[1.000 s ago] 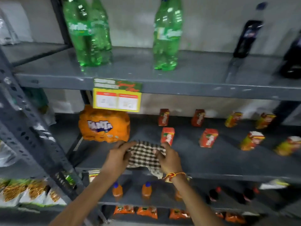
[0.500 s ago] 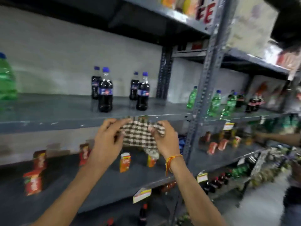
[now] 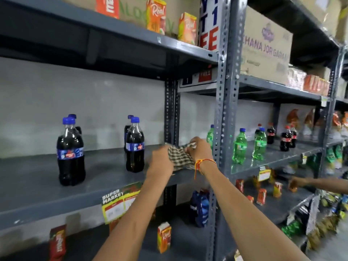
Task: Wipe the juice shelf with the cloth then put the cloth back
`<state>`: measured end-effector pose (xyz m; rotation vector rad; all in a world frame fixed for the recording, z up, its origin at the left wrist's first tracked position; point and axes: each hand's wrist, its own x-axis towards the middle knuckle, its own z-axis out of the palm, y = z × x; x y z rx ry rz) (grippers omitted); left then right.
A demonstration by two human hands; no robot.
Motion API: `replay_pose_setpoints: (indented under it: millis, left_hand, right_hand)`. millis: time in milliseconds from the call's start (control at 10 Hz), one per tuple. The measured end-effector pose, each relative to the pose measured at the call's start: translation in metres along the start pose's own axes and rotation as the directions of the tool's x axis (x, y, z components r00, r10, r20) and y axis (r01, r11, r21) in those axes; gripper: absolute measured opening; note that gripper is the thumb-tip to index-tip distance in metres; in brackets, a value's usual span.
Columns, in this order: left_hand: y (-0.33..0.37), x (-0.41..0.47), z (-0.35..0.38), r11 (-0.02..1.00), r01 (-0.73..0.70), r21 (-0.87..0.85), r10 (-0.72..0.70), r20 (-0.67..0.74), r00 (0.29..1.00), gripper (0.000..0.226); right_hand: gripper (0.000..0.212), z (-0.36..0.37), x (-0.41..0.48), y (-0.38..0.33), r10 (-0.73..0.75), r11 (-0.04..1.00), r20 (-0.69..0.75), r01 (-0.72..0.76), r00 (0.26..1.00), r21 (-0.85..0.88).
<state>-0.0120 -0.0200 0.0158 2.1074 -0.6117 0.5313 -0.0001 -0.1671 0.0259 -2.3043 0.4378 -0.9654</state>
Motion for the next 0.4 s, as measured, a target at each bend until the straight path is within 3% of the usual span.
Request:
replay_pose_setpoints:
  millis: [100,200,300,400]
  left_hand:
    - [-0.017,0.017,0.02,0.975,0.081,0.208,-0.09,0.033,0.995,0.024]
    - [-0.017,0.016,0.025,0.953,0.073,0.294,-0.091,0.047,0.995,0.019]
    - [-0.015,0.003,0.012,0.952,0.021,0.305,-0.022,-0.001,1.0,0.019]
    - [-0.01,-0.021,-0.011,0.952,-0.048,0.302,0.066,-0.05,0.997,0.018]
  right_hand:
    - [0.035,0.022,0.019,0.015,0.005,0.998,0.063,-0.001,0.998,-0.055]
    - [0.039,0.035,0.025,0.024,-0.018,0.998,0.088,0.023,0.996,-0.055]
    - [0.041,0.035,0.017,0.018,-0.105,0.994,0.001,0.105,0.994,0.004]
    - [0.024,0.028,-0.011,0.007,-0.234,0.964,-0.241,0.257,0.942,0.068]
